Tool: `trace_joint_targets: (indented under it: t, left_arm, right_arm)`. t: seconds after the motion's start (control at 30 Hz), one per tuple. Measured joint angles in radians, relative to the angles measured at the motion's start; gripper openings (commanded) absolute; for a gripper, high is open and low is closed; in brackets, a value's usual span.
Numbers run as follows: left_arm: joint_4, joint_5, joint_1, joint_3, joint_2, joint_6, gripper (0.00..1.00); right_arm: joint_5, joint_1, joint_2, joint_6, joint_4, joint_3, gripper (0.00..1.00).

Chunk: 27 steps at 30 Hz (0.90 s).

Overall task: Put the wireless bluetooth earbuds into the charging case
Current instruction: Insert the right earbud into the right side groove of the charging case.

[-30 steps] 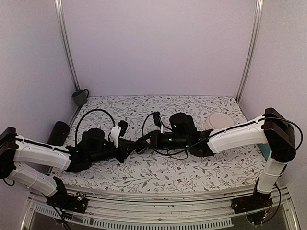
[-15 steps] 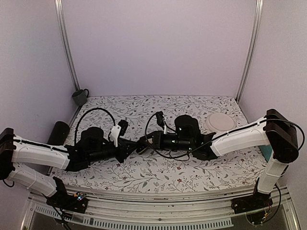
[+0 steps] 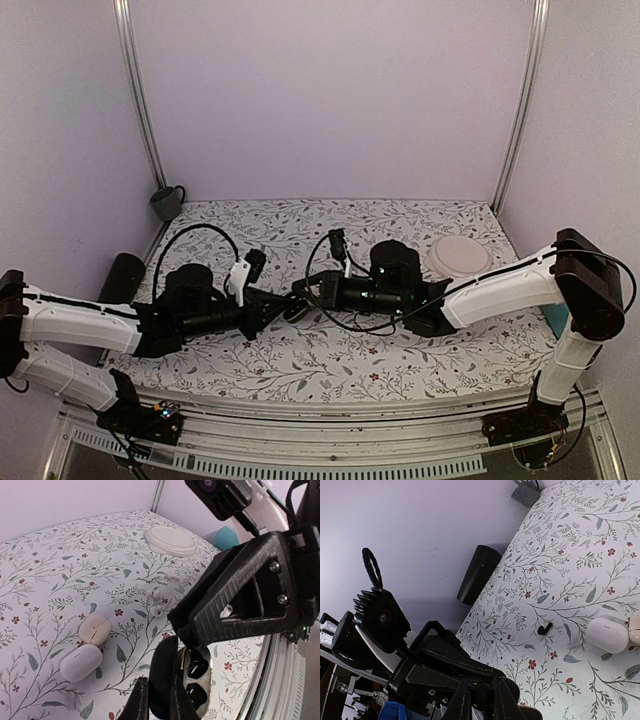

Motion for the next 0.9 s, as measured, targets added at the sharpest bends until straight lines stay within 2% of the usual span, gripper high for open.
trace_joint_targets:
  t: [0.9]
  left_arm:
    - [-0.035, 0.005, 0.001, 0.046, 0.014, -0.035, 0.00]
  right_arm:
    - [-0.034, 0.001, -0.006, 0.039, 0.085, -0.060, 0.11]
